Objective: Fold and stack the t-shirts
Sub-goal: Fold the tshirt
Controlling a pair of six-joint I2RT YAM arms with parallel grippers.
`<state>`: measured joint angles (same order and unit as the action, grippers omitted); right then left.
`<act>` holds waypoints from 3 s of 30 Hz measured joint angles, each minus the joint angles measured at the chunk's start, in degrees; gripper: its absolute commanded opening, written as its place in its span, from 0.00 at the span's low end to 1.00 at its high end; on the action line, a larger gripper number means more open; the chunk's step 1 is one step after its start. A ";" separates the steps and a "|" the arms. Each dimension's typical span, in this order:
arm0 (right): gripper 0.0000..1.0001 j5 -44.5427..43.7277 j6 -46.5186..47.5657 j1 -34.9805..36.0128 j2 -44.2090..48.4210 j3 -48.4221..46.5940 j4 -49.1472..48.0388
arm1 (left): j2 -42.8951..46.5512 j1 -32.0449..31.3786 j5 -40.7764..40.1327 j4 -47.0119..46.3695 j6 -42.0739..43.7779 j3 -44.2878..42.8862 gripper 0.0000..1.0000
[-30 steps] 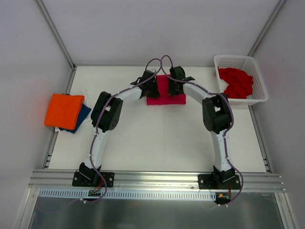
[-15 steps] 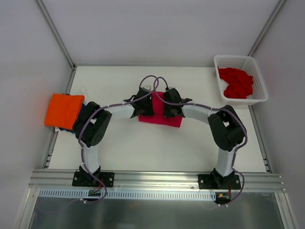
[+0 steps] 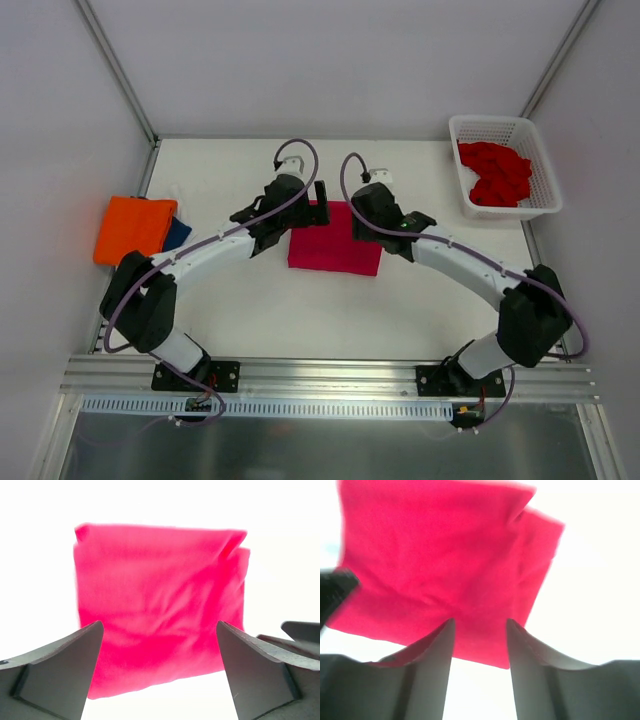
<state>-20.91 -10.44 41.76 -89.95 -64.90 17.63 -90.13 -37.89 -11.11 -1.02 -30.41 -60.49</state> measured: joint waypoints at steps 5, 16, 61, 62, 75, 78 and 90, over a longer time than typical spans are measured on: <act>0.56 -4.87 2.19 -0.39 7.43 -0.02 1.07 | 1.68 0.61 -3.63 0.02 2.71 -4.11 0.99; 0.55 -3.26 3.19 -5.68 -5.11 -0.17 1.11 | -8.68 7.45 0.57 -0.74 2.97 -2.29 0.99; 0.30 12.13 0.26 -13.07 -22.45 -10.05 -7.63 | -13.62 12.76 11.65 -9.97 1.01 0.00 0.91; 0.23 12.24 0.20 -13.07 -22.45 -10.05 -7.80 | -13.77 12.87 11.93 -10.05 1.01 0.00 0.88; 0.01 11.63 -0.02 -13.05 -21.29 -7.63 -10.32 | -13.90 13.60 13.88 -10.78 0.39 0.00 0.00; 0.00 10.82 0.02 -13.05 -18.67 -5.68 -10.01 | -13.90 13.60 14.14 -10.78 0.39 0.00 0.00; 0.01 7.96 0.83 -12.17 -6.78 -3.26 -7.04 | -15.37 13.60 16.74 -11.21 -0.26 -0.22 0.00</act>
<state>-12.95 -9.61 29.58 -96.73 -68.16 10.59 -105.49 -24.29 5.63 -12.23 -30.68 -60.71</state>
